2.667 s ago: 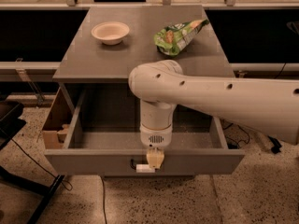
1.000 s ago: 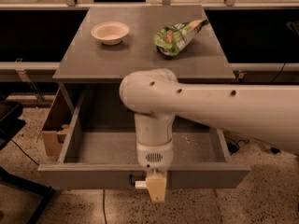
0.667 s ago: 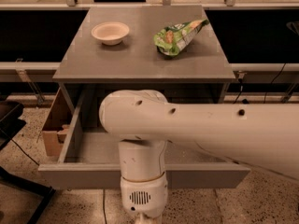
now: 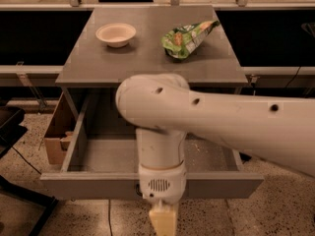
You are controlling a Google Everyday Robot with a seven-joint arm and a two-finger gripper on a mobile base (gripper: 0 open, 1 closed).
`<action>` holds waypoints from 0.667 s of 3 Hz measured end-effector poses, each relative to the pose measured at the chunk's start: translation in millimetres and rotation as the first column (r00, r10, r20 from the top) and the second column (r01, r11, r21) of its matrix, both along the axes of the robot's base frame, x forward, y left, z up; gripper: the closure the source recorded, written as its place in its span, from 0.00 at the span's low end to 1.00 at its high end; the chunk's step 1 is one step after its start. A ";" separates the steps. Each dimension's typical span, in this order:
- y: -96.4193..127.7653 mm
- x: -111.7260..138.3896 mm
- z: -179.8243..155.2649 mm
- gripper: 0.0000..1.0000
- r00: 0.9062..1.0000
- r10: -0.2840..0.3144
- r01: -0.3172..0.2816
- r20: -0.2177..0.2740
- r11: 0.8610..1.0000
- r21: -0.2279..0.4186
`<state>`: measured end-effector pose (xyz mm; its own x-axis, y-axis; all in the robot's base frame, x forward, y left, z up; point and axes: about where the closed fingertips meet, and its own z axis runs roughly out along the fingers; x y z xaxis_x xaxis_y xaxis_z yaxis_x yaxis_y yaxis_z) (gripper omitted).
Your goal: Open top drawer
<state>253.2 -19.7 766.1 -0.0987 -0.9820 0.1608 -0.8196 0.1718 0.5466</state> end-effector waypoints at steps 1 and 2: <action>-28.5 54.4 18.3 1.00 0.991 -0.026 0.027 0.128 1.000 -0.009; -52.1 106.9 30.6 1.00 0.974 -0.037 0.038 0.225 0.999 0.000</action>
Offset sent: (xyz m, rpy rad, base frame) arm 0.1546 -0.1001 0.0559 -0.0629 -0.2569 -0.0156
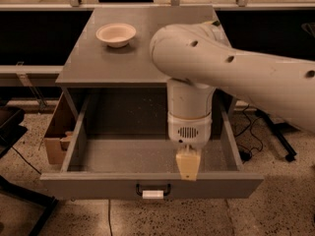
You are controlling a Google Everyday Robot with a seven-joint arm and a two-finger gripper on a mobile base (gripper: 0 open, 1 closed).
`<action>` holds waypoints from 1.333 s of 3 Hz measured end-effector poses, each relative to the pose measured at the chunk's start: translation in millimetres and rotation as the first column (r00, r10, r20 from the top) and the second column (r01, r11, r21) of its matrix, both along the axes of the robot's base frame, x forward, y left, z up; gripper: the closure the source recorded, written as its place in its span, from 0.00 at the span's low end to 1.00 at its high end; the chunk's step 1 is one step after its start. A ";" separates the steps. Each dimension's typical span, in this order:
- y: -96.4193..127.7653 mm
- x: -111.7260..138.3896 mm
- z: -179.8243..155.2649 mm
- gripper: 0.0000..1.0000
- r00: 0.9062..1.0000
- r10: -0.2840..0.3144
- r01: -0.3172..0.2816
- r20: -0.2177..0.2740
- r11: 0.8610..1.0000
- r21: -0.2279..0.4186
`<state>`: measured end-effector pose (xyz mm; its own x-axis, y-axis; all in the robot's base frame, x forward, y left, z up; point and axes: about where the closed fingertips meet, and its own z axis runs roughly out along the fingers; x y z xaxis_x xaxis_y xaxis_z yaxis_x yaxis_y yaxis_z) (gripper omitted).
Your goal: Open top drawer
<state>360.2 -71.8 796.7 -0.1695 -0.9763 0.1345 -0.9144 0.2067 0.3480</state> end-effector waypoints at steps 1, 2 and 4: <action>-20.8 39.5 -10.6 1.00 0.998 0.008 -0.010 0.064 0.999 0.034; -29.6 82.4 -38.8 1.00 0.991 0.044 -0.058 0.130 0.992 0.110; -24.8 105.3 -109.6 1.00 0.988 0.048 -0.086 0.146 0.961 0.263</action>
Offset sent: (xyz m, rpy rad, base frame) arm 0.1288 -0.0444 -0.0711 0.1968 -0.1742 0.1066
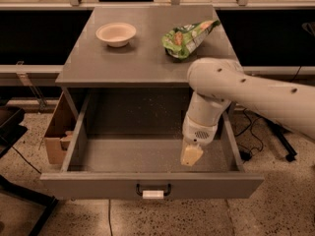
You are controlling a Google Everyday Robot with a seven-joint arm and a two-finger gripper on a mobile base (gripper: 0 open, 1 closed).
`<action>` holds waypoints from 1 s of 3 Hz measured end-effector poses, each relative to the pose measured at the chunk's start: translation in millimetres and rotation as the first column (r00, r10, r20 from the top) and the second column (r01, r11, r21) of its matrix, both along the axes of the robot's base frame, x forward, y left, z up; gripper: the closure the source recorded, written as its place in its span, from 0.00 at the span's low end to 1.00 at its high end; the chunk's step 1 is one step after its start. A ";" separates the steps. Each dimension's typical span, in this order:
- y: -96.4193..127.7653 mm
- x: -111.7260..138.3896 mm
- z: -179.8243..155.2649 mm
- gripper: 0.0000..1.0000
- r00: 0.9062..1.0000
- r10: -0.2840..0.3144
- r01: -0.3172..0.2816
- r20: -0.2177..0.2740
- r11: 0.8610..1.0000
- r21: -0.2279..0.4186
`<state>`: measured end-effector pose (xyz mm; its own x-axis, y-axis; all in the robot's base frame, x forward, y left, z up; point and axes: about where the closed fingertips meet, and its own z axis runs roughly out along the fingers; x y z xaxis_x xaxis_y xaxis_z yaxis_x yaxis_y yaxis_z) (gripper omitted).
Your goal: Open top drawer
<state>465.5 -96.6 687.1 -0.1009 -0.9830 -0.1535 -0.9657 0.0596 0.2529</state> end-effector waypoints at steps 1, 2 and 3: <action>0.7 -23.8 -16.4 1.00 1.000 -0.017 0.017 -0.016 0.999 0.041; 0.7 -23.8 -14.4 1.00 1.000 -0.017 0.017 -0.016 0.999 0.041; -2.6 -46.2 -20.8 1.00 0.998 -0.034 0.036 -0.050 0.999 0.040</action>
Offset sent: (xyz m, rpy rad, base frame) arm -0.2365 -0.0155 -0.0977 0.0776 0.3077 -0.1665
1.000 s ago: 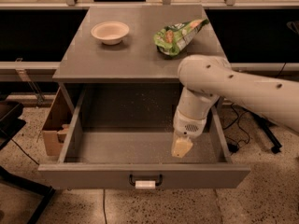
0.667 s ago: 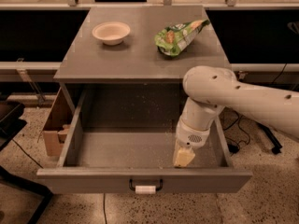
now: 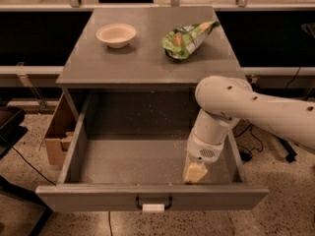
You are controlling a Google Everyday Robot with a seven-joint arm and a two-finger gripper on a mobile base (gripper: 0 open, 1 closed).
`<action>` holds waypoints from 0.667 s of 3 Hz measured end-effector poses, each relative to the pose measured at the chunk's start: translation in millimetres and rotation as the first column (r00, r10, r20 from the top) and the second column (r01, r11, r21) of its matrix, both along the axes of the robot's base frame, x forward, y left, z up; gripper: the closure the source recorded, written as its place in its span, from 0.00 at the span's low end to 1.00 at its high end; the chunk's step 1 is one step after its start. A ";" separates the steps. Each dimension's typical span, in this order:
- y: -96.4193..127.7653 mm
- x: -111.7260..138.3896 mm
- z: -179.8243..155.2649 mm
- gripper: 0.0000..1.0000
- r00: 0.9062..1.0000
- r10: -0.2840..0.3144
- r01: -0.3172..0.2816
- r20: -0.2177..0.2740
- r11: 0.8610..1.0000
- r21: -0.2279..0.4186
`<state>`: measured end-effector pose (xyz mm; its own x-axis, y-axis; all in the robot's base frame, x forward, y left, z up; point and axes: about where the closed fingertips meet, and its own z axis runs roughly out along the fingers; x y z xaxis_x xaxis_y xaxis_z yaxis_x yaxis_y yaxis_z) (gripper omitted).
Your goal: Open top drawer
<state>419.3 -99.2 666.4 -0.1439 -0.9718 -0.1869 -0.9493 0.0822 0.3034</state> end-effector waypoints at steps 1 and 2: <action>0.3 1.2 0.7 1.00 1.000 0.000 0.000 0.000 1.000 0.000; 0.3 1.2 0.7 0.85 1.000 0.000 0.000 0.000 1.000 0.000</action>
Offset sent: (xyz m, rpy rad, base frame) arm 0.0012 0.0003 0.0007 0.0000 0.0000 0.0000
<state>420.4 -98.9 667.0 -0.1439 -0.9718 -0.1869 -0.9493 0.0822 0.3034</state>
